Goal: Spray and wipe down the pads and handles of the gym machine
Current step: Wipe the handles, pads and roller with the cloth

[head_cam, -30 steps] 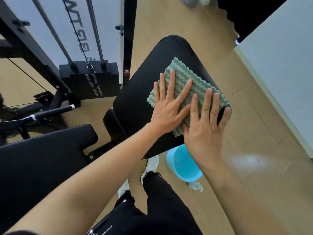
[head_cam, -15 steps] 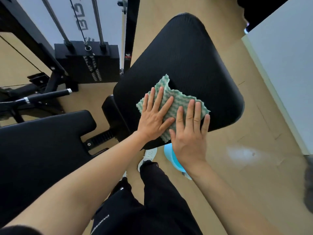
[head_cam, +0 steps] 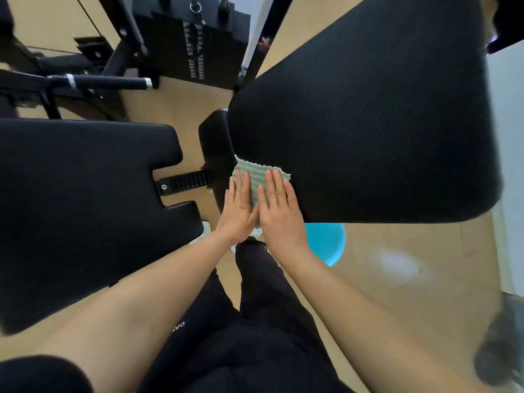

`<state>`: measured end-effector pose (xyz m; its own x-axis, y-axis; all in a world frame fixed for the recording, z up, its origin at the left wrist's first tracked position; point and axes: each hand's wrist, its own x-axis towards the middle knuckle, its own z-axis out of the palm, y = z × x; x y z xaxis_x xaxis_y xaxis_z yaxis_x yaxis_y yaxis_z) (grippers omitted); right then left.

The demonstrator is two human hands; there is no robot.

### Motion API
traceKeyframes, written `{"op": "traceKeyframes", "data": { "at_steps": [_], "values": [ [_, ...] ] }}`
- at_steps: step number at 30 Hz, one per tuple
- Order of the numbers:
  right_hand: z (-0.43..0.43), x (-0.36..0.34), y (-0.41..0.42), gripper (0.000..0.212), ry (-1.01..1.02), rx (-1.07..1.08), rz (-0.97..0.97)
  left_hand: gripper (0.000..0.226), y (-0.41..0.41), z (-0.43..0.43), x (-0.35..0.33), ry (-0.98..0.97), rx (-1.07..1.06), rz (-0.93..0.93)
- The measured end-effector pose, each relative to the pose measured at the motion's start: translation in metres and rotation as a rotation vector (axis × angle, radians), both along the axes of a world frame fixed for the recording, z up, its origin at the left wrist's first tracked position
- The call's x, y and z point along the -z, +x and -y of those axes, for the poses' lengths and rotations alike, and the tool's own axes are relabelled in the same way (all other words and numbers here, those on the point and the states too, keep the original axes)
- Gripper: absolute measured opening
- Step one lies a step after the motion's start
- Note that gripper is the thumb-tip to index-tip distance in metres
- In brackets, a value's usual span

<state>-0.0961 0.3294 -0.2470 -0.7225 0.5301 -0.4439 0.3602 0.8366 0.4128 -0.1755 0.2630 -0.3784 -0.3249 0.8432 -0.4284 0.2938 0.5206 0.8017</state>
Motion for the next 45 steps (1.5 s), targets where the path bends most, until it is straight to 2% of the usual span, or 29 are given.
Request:
{"op": "traceKeyframes", "data": {
  "at_steps": [3, 8, 13, 17, 23, 32, 34, 38, 42, 45],
  "values": [
    [0.001, 0.000, 0.007, 0.081, -0.022, -0.018, -0.016, 0.094, -0.001, 0.002, -0.007, 0.005, -0.034, 0.069],
    [0.007, -0.013, 0.042, 0.077, -0.019, 0.001, -0.076, 0.092, 0.016, 0.012, -0.036, 0.039, 0.059, 0.009],
    [0.015, -0.032, 0.090, 0.079, 0.024, 0.220, -0.333, 0.098, 0.034, -0.001, -0.071, 0.129, 0.199, -0.198],
    [0.023, -0.053, 0.109, 0.084, 0.126, 0.442, -0.472, 0.095, 0.040, -0.029, -0.101, 0.326, 0.295, -0.361],
    [0.012, -0.081, 0.104, 0.098, 0.128, 0.686, -0.769, 0.070, 0.033, -0.083, -0.151, 0.642, 0.455, -0.503],
    [-0.032, -0.134, 0.083, 0.089, 0.258, 0.881, -1.004, 0.061, 0.015, -0.169, -0.239, 0.898, 0.601, -0.746],
    [-0.050, -0.152, 0.081, 0.087, 0.279, 0.902, -0.993, 0.059, 0.009, -0.193, -0.258, 0.918, 0.576, -0.794],
    [-0.099, -0.186, 0.072, 0.071, 0.362, 0.787, -0.832, 0.056, -0.008, -0.230, -0.267, 0.955, 0.497, -0.842],
    [-0.139, -0.209, 0.048, 0.075, 0.131, 0.756, -0.692, 0.059, -0.029, -0.244, -0.263, 0.985, 0.429, -0.844],
    [-0.160, -0.216, 0.028, 0.082, 0.020, 0.716, -0.673, 0.058, -0.048, -0.255, -0.261, 0.959, 0.355, -0.812]
  ]
}}
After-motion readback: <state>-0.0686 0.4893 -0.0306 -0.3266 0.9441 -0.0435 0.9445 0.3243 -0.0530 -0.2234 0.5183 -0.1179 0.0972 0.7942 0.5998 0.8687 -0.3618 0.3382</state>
